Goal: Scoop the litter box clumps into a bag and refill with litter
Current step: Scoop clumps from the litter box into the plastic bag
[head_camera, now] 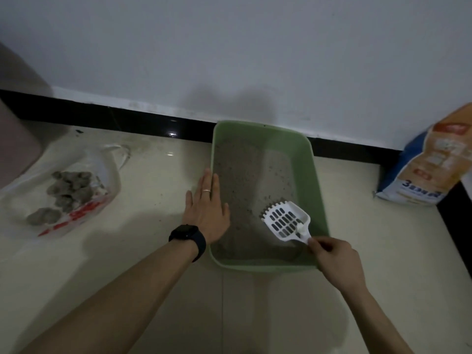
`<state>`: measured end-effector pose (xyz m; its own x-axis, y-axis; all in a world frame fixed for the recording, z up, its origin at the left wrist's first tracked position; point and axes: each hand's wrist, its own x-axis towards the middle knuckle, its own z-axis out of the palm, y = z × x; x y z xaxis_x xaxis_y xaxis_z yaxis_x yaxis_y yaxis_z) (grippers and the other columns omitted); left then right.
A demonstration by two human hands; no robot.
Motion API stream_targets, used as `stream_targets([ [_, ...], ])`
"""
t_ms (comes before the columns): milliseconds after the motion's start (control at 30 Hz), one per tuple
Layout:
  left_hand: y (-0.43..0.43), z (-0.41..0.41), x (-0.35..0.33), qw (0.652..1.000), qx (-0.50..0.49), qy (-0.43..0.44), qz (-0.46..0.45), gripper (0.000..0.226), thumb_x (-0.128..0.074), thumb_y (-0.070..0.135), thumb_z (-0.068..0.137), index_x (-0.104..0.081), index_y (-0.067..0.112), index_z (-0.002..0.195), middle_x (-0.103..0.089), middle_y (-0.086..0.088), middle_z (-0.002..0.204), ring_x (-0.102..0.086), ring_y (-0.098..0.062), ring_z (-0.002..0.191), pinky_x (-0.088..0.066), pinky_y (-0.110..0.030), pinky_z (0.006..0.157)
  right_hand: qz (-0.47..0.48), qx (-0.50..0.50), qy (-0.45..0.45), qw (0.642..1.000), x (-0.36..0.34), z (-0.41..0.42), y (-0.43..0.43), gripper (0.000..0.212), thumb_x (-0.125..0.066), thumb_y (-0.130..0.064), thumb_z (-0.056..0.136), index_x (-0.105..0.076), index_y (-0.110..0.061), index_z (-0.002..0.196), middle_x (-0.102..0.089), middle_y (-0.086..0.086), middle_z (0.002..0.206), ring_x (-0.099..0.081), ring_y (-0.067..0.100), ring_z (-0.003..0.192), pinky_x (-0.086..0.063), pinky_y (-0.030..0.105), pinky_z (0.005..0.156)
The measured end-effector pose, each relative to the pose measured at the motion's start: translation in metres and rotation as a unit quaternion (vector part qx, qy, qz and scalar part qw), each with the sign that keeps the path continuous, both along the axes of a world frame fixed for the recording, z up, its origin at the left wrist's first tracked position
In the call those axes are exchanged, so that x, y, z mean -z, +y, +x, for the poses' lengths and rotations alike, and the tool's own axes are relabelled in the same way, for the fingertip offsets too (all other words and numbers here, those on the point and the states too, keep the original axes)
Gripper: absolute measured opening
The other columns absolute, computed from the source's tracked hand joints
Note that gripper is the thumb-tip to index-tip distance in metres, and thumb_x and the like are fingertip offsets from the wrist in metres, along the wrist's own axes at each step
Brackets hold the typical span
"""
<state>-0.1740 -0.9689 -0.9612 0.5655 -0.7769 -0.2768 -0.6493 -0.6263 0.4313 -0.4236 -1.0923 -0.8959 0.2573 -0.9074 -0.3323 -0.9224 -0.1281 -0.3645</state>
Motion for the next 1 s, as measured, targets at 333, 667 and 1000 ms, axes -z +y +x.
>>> stream_targets([
  [333,0.003,-0.004,0.017,0.998,-0.025,-0.031,-0.052,0.076,-0.031,0.032,0.1,0.022,0.017,0.152,0.024,-0.001,0.16,0.013,-0.015,0.149,0.005,-0.044,0.121,0.088,-0.047,0.084,0.991,-0.004,0.012,-0.012,0.026,-0.062,-0.045,0.082,-0.074,-0.034,0.063,-0.066,-0.007,0.054,-0.064,0.014,0.059,-0.048,0.027,0.059],
  [667,0.003,-0.004,0.02,0.997,-0.029,-0.05,-0.057,0.08,-0.034,0.033,0.099,0.025,0.015,0.151,0.021,-0.003,0.161,0.007,-0.016,0.15,0.001,-0.045,0.121,0.081,-0.023,0.093,0.992,0.051,0.055,0.003,0.039,-0.046,-0.052,0.088,-0.074,-0.024,0.094,-0.073,0.007,0.095,-0.066,0.032,0.094,-0.053,0.037,0.082],
  [1000,0.004,-0.004,0.02,0.996,-0.034,-0.054,-0.061,0.08,-0.035,0.032,0.099,0.023,0.015,0.151,0.021,-0.002,0.161,0.008,-0.015,0.15,0.002,-0.045,0.12,0.135,-0.021,0.002,0.991,0.084,0.124,0.006,0.036,-0.036,-0.033,0.103,-0.062,-0.013,0.09,-0.063,0.009,0.081,-0.056,0.022,0.07,-0.038,0.03,0.062],
])
